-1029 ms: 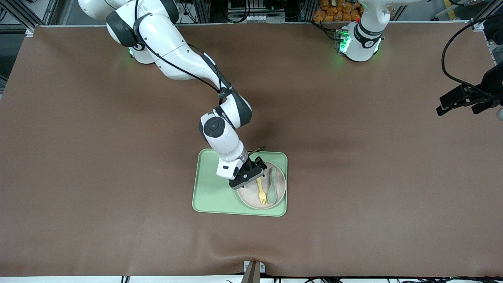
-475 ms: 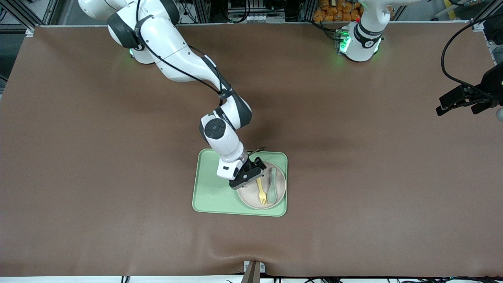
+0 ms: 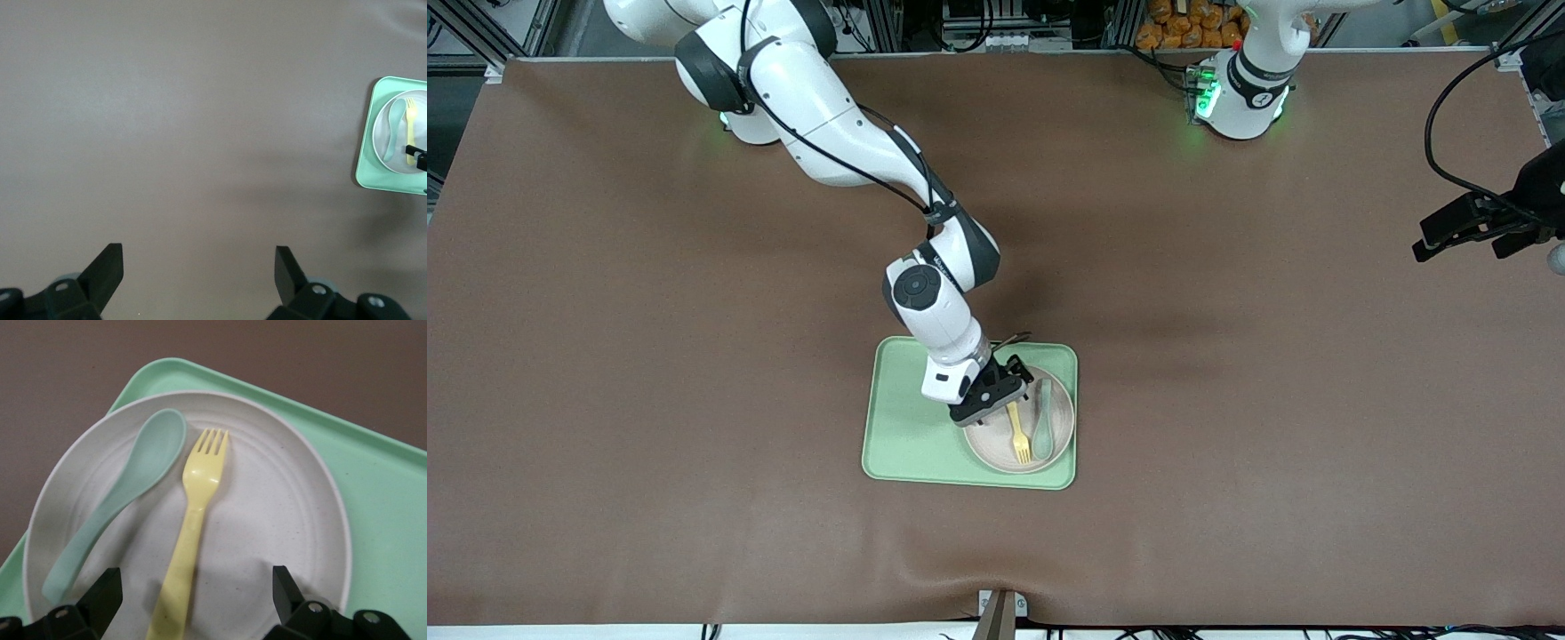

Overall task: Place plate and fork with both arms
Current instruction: 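Lower the right gripper and grasp the yellow fork handle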

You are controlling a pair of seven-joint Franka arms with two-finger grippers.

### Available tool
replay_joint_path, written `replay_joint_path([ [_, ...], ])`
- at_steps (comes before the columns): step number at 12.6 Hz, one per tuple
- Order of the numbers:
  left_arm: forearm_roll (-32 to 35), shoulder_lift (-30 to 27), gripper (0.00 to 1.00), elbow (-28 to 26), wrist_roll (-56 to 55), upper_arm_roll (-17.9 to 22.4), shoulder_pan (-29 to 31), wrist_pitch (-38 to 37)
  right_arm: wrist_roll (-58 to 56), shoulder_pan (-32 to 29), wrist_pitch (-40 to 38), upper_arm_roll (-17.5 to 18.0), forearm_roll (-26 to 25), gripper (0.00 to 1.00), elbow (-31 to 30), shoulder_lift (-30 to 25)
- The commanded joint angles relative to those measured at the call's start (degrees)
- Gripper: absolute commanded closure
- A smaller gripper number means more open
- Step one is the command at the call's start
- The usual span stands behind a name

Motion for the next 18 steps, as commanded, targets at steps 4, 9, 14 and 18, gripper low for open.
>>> replay_joint_path([
  [4,-0.9,-1.0,0.00,-1.2,0.9,0.0,0.3,0.2,-1.8,0.9,1.4,-0.6,-7.5,0.00,0.7,0.9],
  [9,-1.0,-0.9,0.00,-1.2,0.9,0.0,0.3,0.5,-2.6,0.5,1.5,-0.6,-7.5,0.00,0.2,0.9],
  [14,-1.0,-0.9,0.00,-1.2,0.8,0.0,0.4,0.5,-2.5,0.6,1.5,-0.6,-7.4,0.83,-0.4,0.9],
  [18,-1.0,-1.0,0.00,-1.2,0.9,0.1,0.4,0.5,-2.4,0.5,1.5,-0.5,-7.3,1.00,-0.4,0.9],
])
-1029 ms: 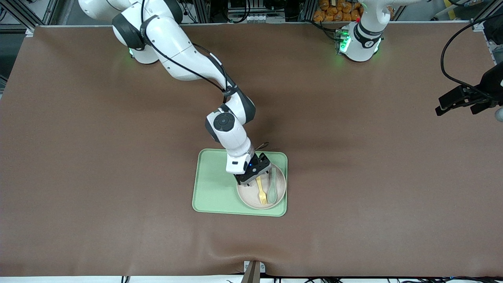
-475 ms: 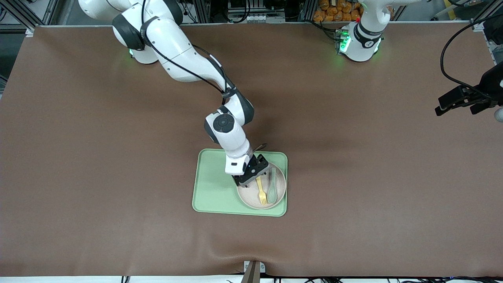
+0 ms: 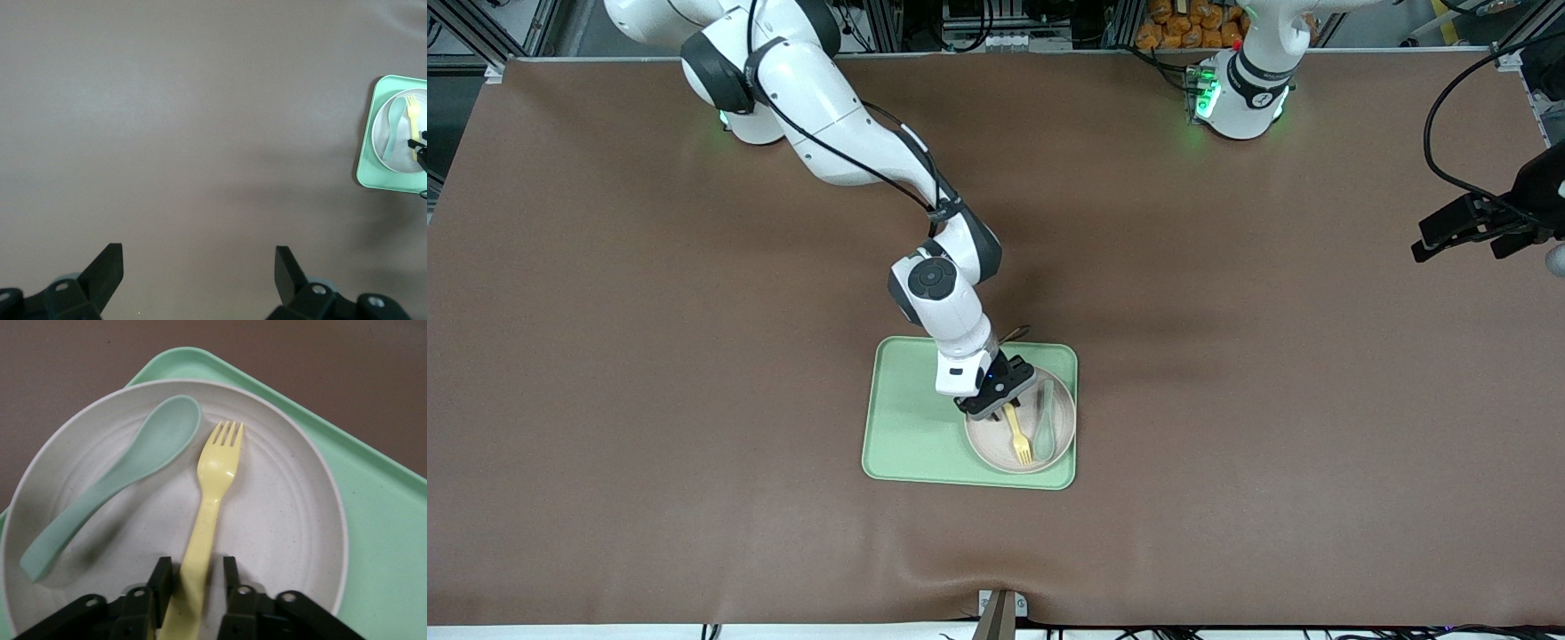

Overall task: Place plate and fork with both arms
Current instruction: 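Lower the right gripper and grasp the yellow fork handle, then lift the yellow fork off the plate and lower it onto the tray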

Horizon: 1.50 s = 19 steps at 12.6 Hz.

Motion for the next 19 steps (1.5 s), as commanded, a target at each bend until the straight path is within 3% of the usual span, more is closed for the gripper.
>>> replay_joint_path([
  [1,-1.0,-1.0,0.00,-0.9,0.9,0.1,0.4,0.5,-0.7,-0.4,0.8,0.5,-0.4,1.00,-0.5,0.4],
  [9,-0.9,-1.2,0.00,-0.9,2.2,0.3,1.6,0.1,-0.1,-0.6,-1.9,0.5,0.2,1.00,-2.0,-2.3],
  [16,-0.9,-1.3,0.00,-1.1,2.5,0.4,1.6,0.0,3.1,-1.8,-11.7,0.5,0.3,1.00,-2.5,-8.6],
  [19,-0.9,-1.4,0.00,-1.1,2.6,0.4,1.7,-0.1,3.3,-3.7,-12.0,0.5,0.4,1.00,-8.7,-13.0],
])
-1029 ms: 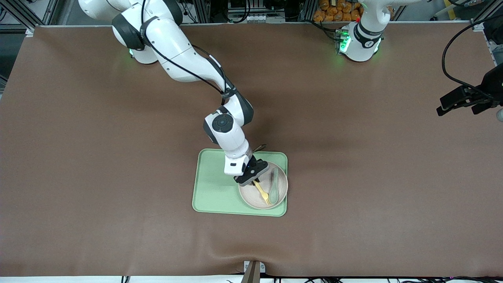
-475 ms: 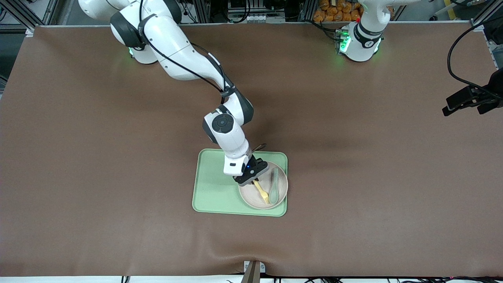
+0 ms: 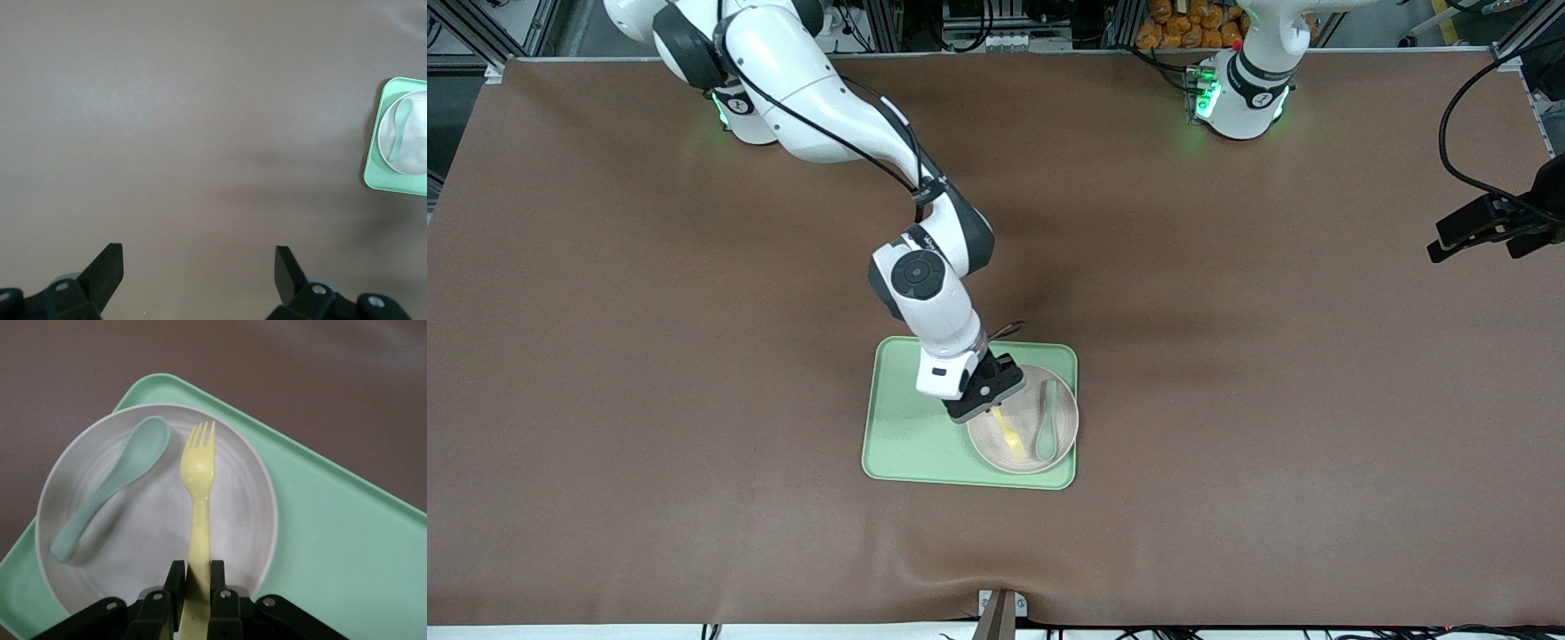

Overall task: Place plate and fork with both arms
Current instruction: 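Lift the yellow fork off the plate and lower it onto the tray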

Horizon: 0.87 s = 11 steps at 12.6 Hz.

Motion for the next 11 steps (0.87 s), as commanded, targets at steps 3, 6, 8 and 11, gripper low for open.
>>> replay_joint_path([
  [3,-0.9,-1.5,0.00,-0.8,1.5,0.1,0.5,-0.1,3.6,-5.4,2.0,0.5,0.2,1.00,-15.0,-10.1],
  [6,-0.9,-1.4,0.00,-1.0,1.5,0.1,0.5,-0.1,9.9,-6.9,3.6,0.4,0.2,1.00,-20.8,-13.1],
  [8,-0.9,-1.2,0.00,-0.9,1.5,0.1,0.5,-0.1,14.5,-7.8,4.9,0.5,0.3,1.00,-22.9,-13.5],
  [11,-0.9,-1.2,0.00,-0.8,1.5,0.1,0.5,-0.1,17.6,-8.2,12.4,0.7,1.2,1.00,-28.8,-13.6],
])
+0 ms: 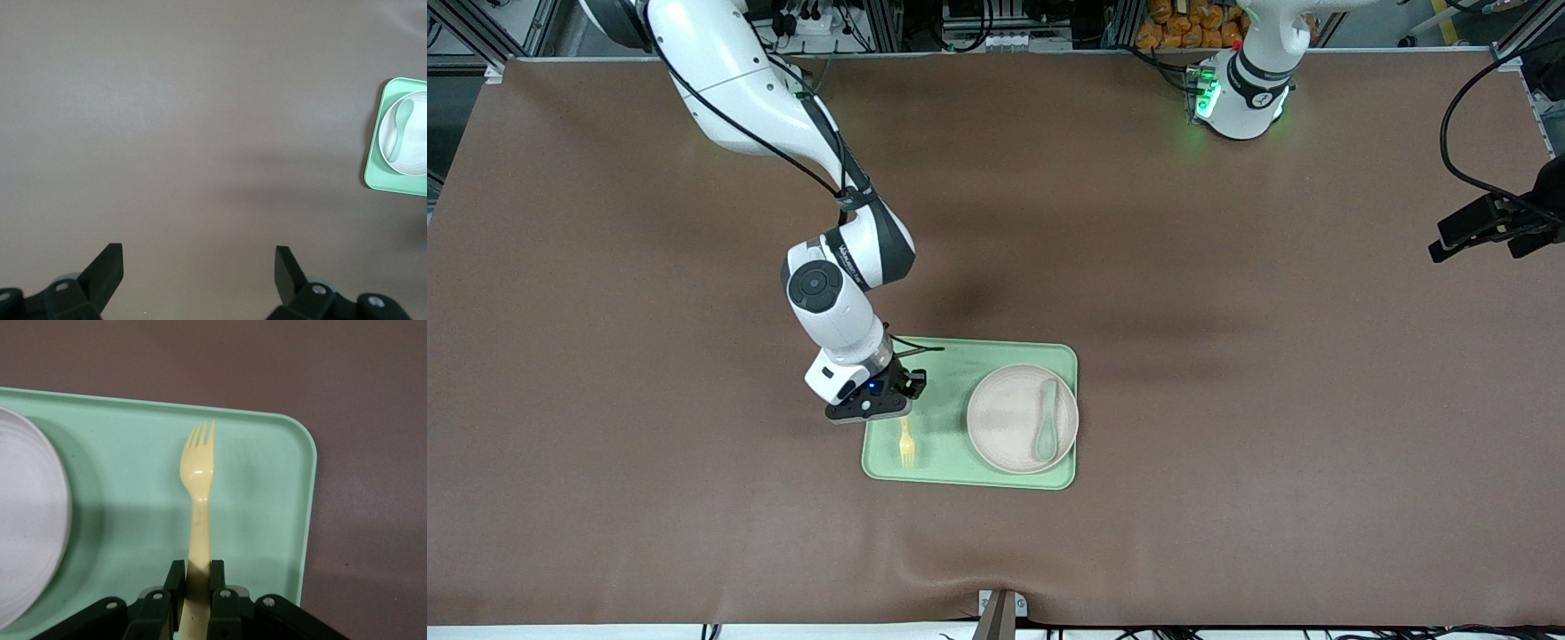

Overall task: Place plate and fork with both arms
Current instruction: 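Lift the yellow fork off the plate and lower it onto the tray, then open the right gripper to release the fork beside the plate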

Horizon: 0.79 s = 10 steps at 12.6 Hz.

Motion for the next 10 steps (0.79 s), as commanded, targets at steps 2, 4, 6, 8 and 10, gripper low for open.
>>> replay_joint_path([
  [2,-0.9,-1.2,0.00,-0.9,1.4,0.0,0.4,-0.1,2.5,-0.9,4.3,1.0,2.8,1.00,-6.8,-2.5],
  [4,-0.9,-1.4,0.00,-0.9,1.5,0.0,0.4,-0.1,2.5,-1.2,4.4,1.1,4.9,1.00,-7.0,-2.2],
  [6,-0.9,-1.5,0.00,-0.9,1.6,0.0,0.5,-0.4,2.5,-1.3,4.5,1.1,10.1,1.00,-6.8,-1.8],
  [8,-0.9,-1.5,0.00,-0.9,1.6,0.0,1.1,-0.4,2.1,-0.9,4.5,1.1,11.8,1.00,-6.8,-1.7],
  [10,-0.9,-1.3,0.00,-0.9,1.6,0.0,1.1,-0.4,0.6,-0.9,3.9,1.0,11.7,0.25,-6.5,-1.7],
])
